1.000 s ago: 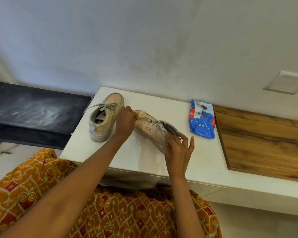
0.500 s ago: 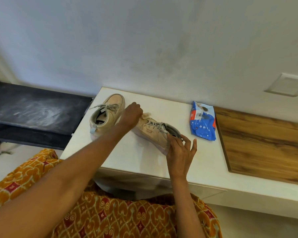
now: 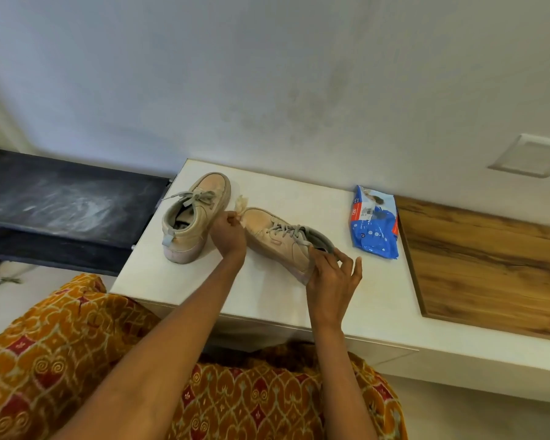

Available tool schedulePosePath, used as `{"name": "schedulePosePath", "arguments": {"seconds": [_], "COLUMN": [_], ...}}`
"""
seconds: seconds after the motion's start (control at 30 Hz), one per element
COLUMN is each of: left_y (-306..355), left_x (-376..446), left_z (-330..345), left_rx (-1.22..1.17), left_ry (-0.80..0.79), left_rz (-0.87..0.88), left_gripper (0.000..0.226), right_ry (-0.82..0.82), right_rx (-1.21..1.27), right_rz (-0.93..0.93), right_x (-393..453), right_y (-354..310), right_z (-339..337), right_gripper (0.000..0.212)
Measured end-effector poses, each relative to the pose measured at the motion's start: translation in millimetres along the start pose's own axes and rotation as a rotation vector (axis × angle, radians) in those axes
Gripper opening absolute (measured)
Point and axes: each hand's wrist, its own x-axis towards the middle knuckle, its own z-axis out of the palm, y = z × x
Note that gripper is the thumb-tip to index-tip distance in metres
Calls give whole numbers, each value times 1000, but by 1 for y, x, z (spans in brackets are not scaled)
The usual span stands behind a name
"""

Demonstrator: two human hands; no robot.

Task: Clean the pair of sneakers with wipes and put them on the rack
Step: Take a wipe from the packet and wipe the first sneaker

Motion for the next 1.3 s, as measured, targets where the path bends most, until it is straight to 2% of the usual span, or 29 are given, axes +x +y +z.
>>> {"name": "schedulePosePath", "arguments": {"seconds": [0.1,0.17,0.4,0.63,0.77,0.93,1.17,1.3], "left_y": [-3,-1,5,-17,7,25,6,1], "left_x": [-15,-31,-92,-104,-70,-51,-77,-76], "left_z": [4,9,35,6,16,41,13,15], "left_rx": [-115,-128,-131,-86,-91,26,-77,-36], "left_ry": [22,-13,-212,-379,-283,-445,-472,-445], "left_rz": [-134,-156,81,310,266,260,456,445], "left_gripper": [22,21,18,13,9,17,12,12], "right_ry": [4,0,-1,10,3,29,36,31], "right_rx": [2,3,7,-23,-33,-6,-30,-39], "right_rz": [11,2,-11,-13,-19,-12,-34,-33], "right_x": [0,0,-4,-3,-3,-4,-3,-3], "right_y": [0,-3,-8,-5,-3,0,-1,-1], "right_z": [0,1,8,10,10,18,14,13], "right_gripper": [38,40,41,45,49,46,45,47]}}
